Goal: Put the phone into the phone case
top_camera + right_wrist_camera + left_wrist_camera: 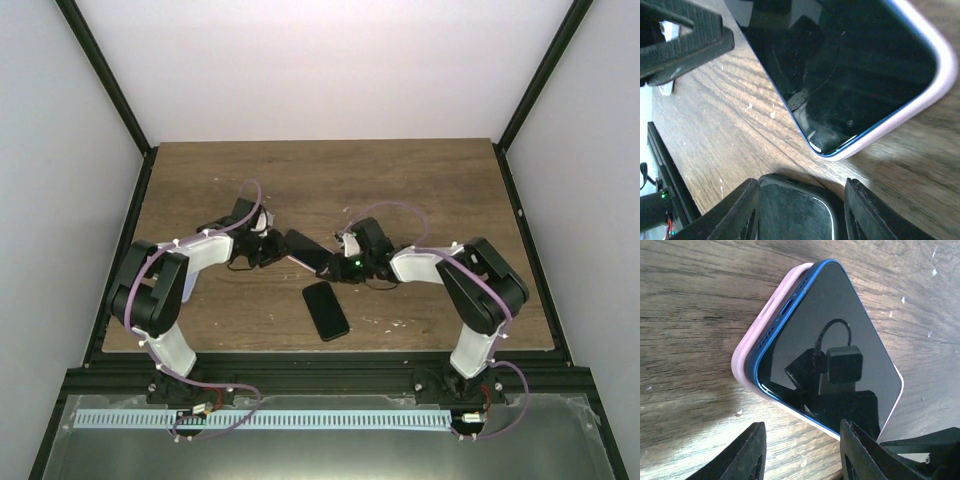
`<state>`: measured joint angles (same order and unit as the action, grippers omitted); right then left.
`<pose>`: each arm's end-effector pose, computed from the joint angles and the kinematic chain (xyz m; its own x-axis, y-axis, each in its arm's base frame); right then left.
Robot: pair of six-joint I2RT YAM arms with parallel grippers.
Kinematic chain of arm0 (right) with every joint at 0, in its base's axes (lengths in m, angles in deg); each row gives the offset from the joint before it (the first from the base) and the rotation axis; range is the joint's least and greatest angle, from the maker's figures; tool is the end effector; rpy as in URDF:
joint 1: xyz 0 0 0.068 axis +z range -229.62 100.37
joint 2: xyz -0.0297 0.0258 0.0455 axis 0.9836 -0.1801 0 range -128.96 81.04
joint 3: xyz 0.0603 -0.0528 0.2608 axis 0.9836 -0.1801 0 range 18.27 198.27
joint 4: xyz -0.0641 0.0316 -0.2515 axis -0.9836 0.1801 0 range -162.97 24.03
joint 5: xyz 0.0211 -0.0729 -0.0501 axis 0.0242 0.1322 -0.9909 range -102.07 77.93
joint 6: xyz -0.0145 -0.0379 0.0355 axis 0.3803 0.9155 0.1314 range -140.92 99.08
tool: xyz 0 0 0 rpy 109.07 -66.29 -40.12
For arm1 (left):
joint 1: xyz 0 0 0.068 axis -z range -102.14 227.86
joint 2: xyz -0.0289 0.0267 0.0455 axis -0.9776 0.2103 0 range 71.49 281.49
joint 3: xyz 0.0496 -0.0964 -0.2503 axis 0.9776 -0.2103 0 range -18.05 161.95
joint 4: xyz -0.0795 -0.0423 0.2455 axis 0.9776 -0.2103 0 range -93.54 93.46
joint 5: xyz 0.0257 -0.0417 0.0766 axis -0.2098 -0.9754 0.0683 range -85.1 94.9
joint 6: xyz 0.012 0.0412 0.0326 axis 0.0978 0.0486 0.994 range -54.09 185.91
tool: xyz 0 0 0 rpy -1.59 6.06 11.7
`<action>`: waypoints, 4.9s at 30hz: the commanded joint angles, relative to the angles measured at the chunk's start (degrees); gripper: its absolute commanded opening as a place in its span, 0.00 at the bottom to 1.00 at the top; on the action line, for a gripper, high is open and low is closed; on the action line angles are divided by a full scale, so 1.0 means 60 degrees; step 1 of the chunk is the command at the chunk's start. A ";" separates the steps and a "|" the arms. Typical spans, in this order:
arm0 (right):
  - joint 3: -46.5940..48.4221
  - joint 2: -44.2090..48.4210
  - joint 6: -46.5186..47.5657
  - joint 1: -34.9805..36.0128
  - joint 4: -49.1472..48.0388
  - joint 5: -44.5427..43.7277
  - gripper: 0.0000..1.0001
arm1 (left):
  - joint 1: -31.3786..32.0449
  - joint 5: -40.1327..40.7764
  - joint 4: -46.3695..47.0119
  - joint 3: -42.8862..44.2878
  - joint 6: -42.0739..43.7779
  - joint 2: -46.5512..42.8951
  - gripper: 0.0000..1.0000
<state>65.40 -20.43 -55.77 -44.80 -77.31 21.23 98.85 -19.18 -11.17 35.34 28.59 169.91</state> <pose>0.2605 0.2048 0.1286 -0.9544 -0.0821 -0.2871 -0.2701 0.6476 0.7125 0.3012 -0.1311 0.1518 -0.9557 -0.2262 -0.1884 -0.0753 0.8066 -0.5863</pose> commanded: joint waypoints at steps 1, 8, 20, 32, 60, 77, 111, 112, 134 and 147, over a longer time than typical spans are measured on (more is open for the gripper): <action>0.0567 0.0659 0.0926 -0.0280 0.1126 -0.0967 0.50 | -0.0159 -0.0472 0.0817 -0.0286 -0.0323 -0.0131 0.43; 0.1827 0.0219 0.1845 -0.0765 0.1323 -0.1185 0.56 | -0.0345 -0.0359 0.1184 -0.0330 -0.0432 0.0383 0.38; 0.2923 -0.1520 0.2035 -0.1218 0.1294 -0.0807 0.53 | -0.0310 -0.0857 0.1814 0.0549 -0.0714 0.1663 0.21; 0.2541 -0.2000 0.0699 -0.1132 0.0685 0.0590 0.52 | -0.0130 -0.1638 0.1556 0.0902 -0.0649 0.1895 0.22; 0.1693 -0.2154 -0.1289 -0.1161 -0.2772 0.2805 0.19 | -0.0331 -0.2455 0.2452 -0.0610 -0.1352 0.0771 0.19; 0.0311 0.0485 -0.1514 -0.1234 -0.3746 0.3472 0.12 | -0.1742 -0.4549 0.2058 -0.0868 -0.1226 -0.3217 0.54; -0.1090 0.3306 -0.5846 -0.1194 -0.8126 0.4327 0.14 | -0.1652 -0.6289 0.8691 -0.3178 -0.6004 -0.4622 0.59; -0.1079 0.3269 -0.5893 -0.1191 -0.8209 0.4344 0.14 | -0.1633 -0.6286 0.8889 -0.3186 -0.6161 -0.4573 0.57; -0.1450 0.3865 -0.4271 -0.1117 -0.6088 0.4721 0.42 | -0.1341 -0.7395 0.8584 -0.2724 -0.5113 -0.3917 0.00; 0.0277 0.3440 -0.2515 -0.1137 -0.2919 0.5114 0.57 | -0.1170 -0.8808 0.7695 -0.2177 -0.3932 -0.3833 0.00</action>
<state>63.57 1.84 -74.06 -51.77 -99.27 49.64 91.09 -68.36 37.24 19.12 -0.24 147.13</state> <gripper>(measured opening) 0.568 0.114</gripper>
